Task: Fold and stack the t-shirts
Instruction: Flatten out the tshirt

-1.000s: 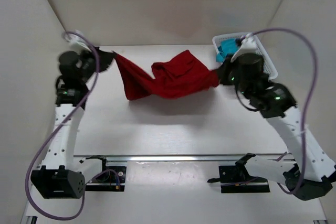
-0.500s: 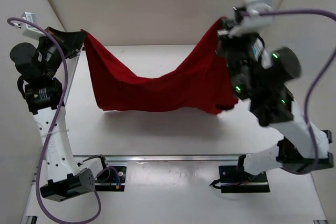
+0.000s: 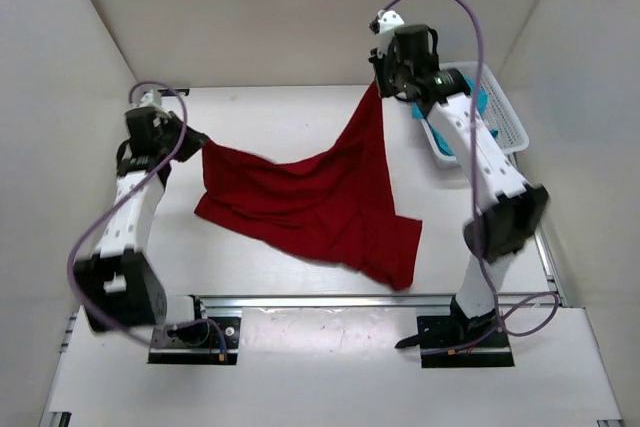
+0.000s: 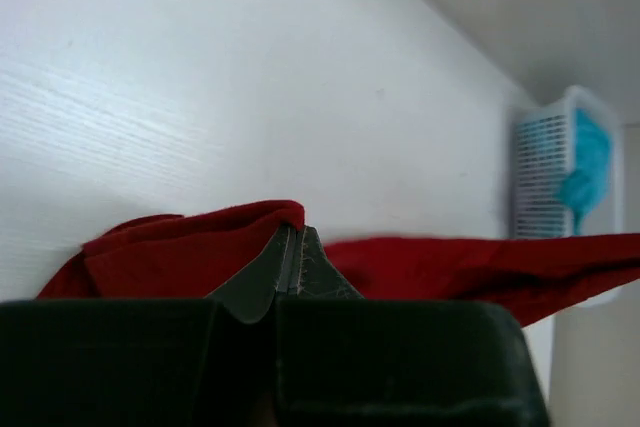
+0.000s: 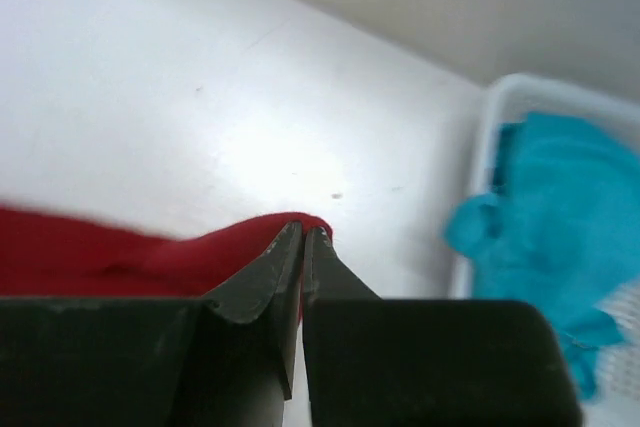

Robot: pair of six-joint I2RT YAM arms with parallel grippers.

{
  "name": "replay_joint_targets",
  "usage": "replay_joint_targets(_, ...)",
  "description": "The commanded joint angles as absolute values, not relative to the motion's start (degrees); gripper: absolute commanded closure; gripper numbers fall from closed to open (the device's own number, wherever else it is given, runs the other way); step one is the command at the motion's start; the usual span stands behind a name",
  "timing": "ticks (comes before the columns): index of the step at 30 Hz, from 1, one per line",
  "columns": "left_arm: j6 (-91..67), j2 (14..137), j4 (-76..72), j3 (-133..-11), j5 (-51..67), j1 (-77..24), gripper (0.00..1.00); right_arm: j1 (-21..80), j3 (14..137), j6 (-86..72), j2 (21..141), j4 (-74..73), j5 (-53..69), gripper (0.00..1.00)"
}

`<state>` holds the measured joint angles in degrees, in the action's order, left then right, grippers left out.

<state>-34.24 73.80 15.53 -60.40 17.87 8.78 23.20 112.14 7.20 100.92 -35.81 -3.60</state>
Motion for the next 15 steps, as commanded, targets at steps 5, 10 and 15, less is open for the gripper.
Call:
replay_joint_targets(5, -35.3, 90.9, 14.2, -86.2, 15.7, 5.1, 1.00, 15.0, 142.2, -4.8, 115.6, -31.2, 13.4, 1.00)
replay_joint_targets(10, -39.1, 90.9, 15.6, -103.1, 19.3, 9.3, 1.00, 10.1, 144.9, -11.5, 107.3, -17.6, 16.7, 1.00)
replay_joint_targets(15, -42.0, 87.4, 12.6, -107.1, 22.0, 16.1, 1.00, 15.0, 143.1, -2.8, 100.8, -12.6, 13.7, 1.00)
